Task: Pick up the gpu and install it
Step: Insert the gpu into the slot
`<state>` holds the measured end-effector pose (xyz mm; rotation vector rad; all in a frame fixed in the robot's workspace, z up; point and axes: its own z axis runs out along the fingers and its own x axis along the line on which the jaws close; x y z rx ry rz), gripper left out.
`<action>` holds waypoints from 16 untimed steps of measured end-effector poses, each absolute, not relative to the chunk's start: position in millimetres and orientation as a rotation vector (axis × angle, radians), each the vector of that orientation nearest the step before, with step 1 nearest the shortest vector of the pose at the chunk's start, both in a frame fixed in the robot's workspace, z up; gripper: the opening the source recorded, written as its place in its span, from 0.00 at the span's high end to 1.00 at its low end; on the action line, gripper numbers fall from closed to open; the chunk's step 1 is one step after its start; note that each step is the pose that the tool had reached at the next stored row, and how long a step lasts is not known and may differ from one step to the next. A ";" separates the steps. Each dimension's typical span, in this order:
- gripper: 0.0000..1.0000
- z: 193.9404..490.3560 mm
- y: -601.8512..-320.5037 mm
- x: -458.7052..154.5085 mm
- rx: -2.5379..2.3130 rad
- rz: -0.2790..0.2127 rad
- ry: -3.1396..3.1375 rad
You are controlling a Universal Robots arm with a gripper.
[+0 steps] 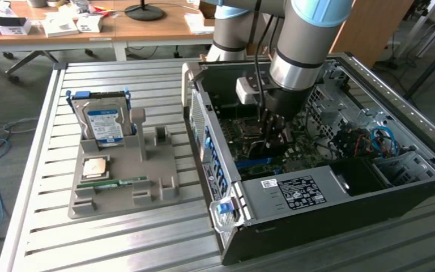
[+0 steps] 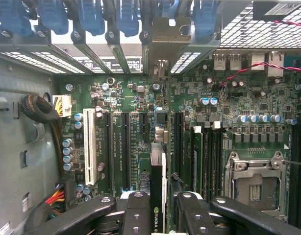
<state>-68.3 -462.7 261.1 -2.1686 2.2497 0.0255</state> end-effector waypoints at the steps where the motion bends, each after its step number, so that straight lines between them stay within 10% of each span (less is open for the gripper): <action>1: 0.74 261.0 -462.7 -68.4 -2.169 0.025 2.250; 16: 0.74 258.1 -462.7 -68.4 -2.169 0.025 2.250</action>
